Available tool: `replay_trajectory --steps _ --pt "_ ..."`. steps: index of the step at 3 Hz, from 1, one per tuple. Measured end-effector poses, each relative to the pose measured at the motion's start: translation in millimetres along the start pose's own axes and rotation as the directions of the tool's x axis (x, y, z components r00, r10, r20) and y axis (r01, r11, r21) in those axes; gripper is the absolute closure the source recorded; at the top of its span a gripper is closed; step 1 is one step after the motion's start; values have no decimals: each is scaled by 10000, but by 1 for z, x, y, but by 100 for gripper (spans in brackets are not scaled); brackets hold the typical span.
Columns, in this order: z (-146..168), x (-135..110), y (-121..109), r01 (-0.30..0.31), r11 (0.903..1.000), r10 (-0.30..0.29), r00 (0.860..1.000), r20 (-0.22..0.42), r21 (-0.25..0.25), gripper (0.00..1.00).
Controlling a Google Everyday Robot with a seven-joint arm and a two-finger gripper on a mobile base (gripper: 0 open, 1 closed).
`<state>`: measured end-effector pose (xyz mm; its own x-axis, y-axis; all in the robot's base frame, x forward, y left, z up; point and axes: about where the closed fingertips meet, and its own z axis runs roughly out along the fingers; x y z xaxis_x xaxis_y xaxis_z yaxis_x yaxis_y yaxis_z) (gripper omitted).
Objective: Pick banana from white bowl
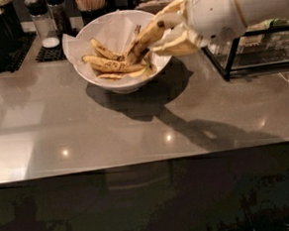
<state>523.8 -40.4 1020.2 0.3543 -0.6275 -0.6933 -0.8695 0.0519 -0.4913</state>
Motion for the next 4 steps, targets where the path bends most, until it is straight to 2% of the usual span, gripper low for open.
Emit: replay_trajectory --steps 1,2,3,4 --pt "-11 -13 30 -244 9923 162 9976 676 1217 100" --pt "-29 3 61 -1064 9701 857 9911 1022 2182 100" --pt "-52 13 68 -1608 9488 1333 9842 1169 2718 100" --pt "-52 13 68 -1605 9489 1330 9842 1169 2719 100"
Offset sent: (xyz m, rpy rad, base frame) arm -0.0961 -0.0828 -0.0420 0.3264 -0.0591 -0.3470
